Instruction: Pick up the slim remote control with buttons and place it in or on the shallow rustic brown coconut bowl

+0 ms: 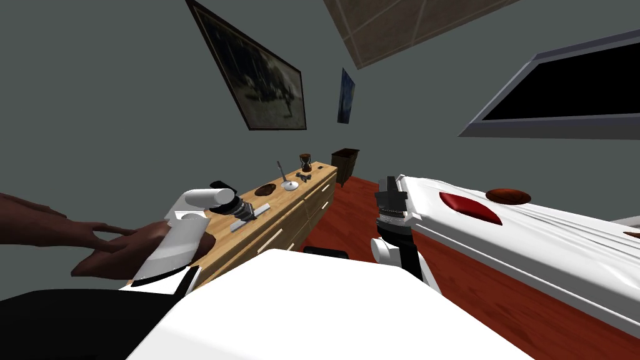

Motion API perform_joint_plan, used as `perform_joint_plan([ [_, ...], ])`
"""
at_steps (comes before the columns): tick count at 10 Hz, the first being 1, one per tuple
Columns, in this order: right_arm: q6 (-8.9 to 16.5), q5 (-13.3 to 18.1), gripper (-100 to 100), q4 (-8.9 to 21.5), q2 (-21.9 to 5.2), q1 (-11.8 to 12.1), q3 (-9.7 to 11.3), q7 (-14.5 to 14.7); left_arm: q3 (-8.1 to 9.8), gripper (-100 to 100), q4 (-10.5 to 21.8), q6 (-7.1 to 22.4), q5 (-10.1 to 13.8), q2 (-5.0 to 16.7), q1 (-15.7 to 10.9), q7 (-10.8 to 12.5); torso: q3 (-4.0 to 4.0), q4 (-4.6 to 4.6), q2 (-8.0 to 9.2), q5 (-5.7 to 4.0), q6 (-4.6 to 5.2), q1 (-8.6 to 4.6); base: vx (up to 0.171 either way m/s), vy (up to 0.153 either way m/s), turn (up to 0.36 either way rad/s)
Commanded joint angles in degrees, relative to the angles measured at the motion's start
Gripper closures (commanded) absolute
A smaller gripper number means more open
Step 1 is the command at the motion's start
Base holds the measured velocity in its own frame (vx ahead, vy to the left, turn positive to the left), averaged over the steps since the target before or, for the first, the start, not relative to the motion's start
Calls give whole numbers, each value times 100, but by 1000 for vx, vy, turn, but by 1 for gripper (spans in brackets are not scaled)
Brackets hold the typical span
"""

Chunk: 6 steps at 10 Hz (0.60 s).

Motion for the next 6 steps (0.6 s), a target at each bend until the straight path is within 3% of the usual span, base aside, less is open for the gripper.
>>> perform_joint_plan([
  [1,0,0,0,0,0,0,0,0,196,100,-8,-235,105,149,-139,-30,0,0,0,0,0,0,-19,-162,16],
  [3,0,0,0,0,0,1,0,0,442,100,54,-427,298,342,-309,-87,-14,-4,-27,3,1,10,28,-122,13],
  [6,0,0,0,0,-1,2,-1,0,798,100,233,-644,638,603,-524,-202,-20,-2,-41,3,-2,34,64,-75,6],
])
